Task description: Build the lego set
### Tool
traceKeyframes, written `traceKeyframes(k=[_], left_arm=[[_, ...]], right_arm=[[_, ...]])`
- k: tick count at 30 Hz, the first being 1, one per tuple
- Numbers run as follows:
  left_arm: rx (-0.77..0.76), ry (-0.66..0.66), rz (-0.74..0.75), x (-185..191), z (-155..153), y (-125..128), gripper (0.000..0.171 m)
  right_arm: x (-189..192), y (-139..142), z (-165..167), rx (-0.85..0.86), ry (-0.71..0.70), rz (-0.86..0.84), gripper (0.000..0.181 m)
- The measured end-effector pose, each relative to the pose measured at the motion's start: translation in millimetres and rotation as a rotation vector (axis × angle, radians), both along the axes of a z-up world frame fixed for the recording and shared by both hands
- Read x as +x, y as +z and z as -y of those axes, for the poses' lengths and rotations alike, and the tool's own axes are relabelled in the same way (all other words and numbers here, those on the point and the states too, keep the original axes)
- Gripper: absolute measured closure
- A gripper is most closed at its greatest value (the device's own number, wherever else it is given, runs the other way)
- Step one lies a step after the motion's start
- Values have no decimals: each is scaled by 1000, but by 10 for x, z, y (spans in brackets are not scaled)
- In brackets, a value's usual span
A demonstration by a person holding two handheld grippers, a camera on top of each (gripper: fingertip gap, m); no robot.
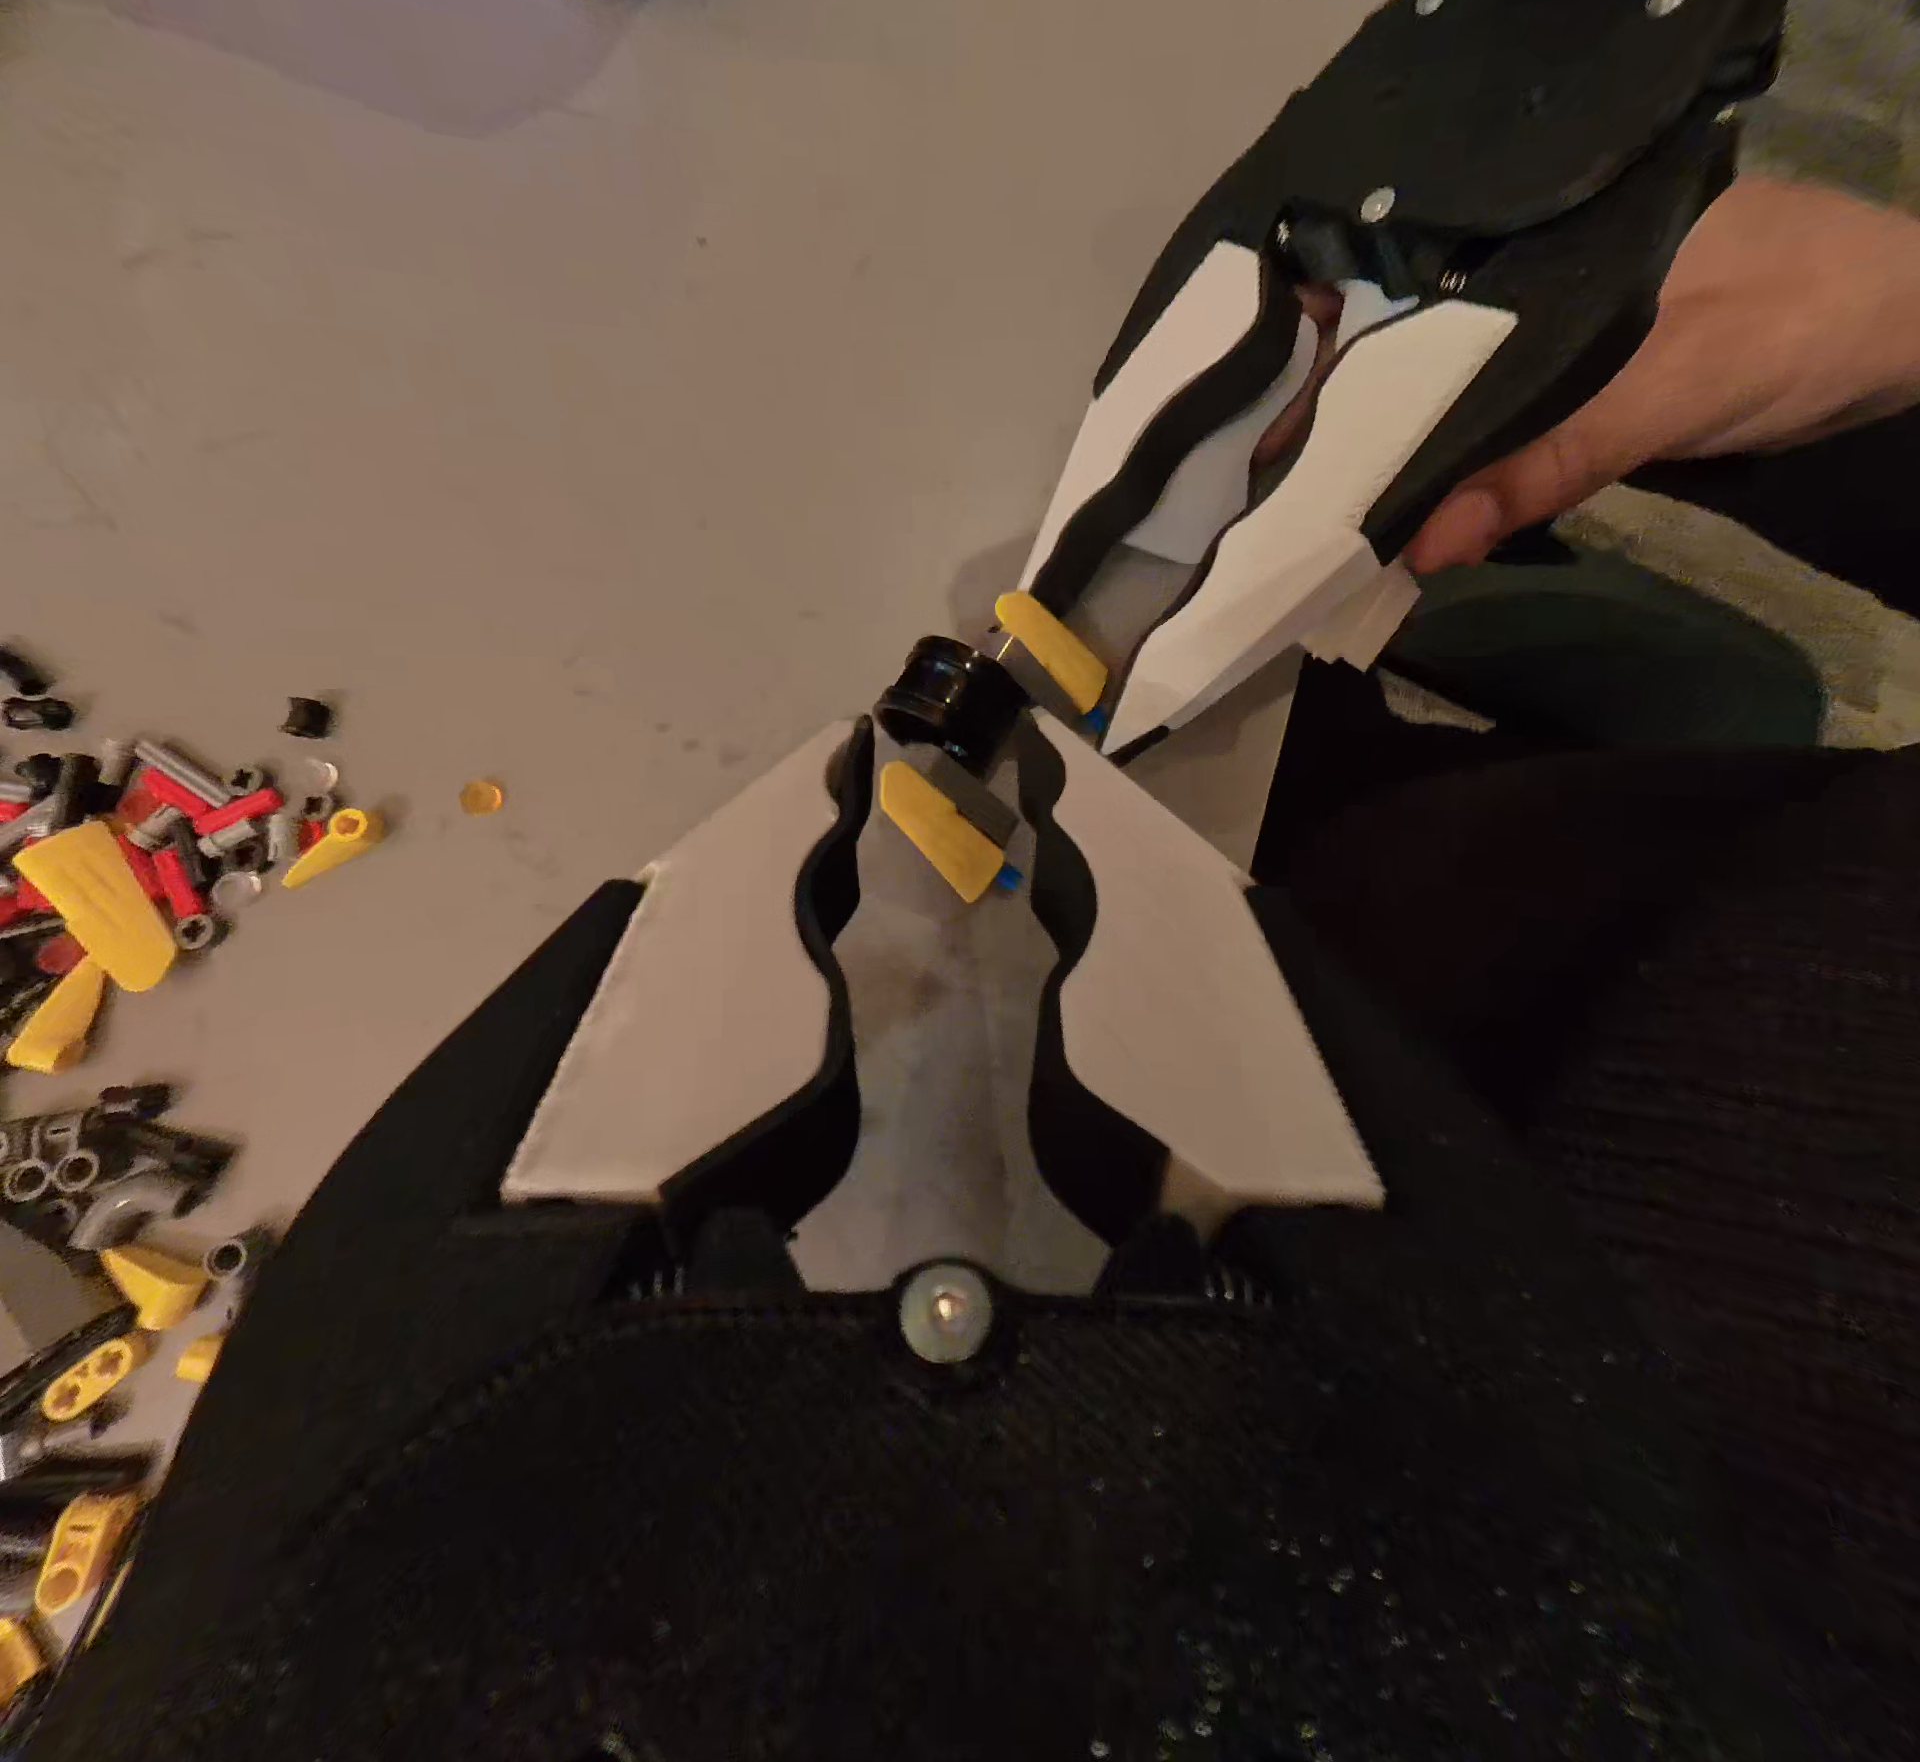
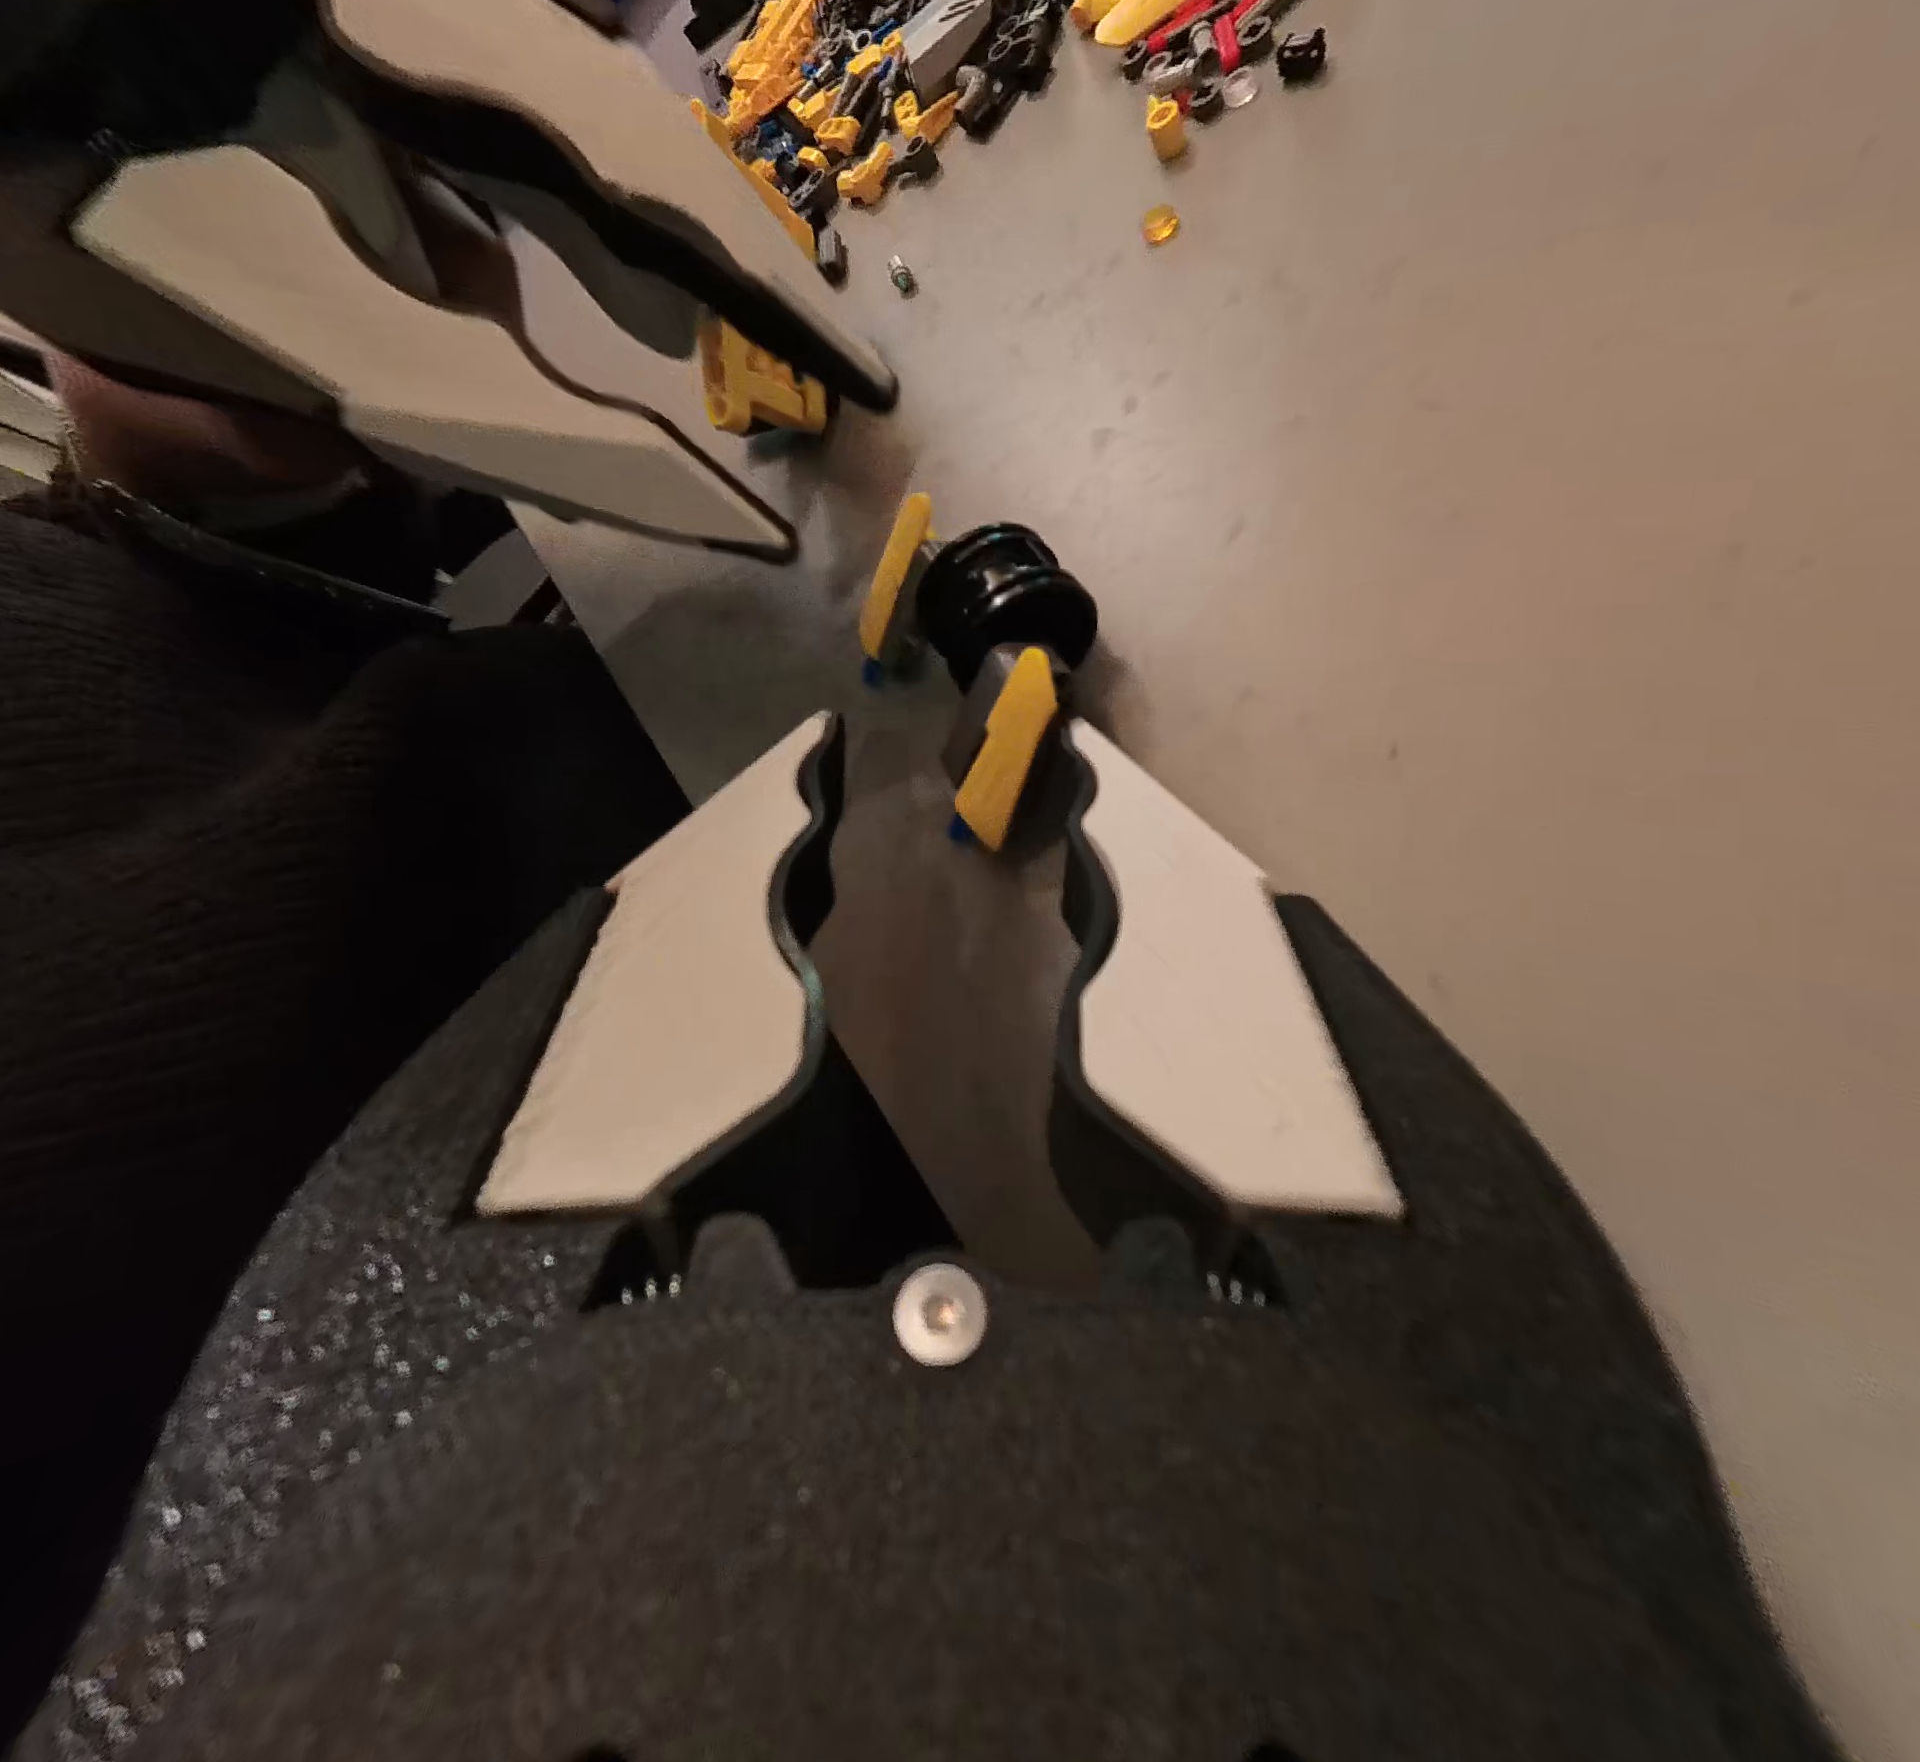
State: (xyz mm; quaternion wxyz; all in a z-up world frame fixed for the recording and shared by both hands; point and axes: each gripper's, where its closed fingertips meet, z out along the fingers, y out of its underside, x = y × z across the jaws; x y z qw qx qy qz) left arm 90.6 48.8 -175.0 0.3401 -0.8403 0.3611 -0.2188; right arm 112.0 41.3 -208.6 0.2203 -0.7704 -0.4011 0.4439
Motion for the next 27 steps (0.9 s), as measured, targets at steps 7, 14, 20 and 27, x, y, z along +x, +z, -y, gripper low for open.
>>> traceKeyframes(k=[7,14,20,27], left_arm=[[96,96,89,-240,213,246,140],[99,113,51,-177,479,-142,139],[276,155,-6,-216,399,-33,135],[450,283,90,-767,316,337,120]], right_arm=[[160,11,-21,44,-26,-10,140],[116,35,55,43,-54,-44,141],[-28,55,605,55,169,-36,141],[-26,479,138,228,95,-93,143]])
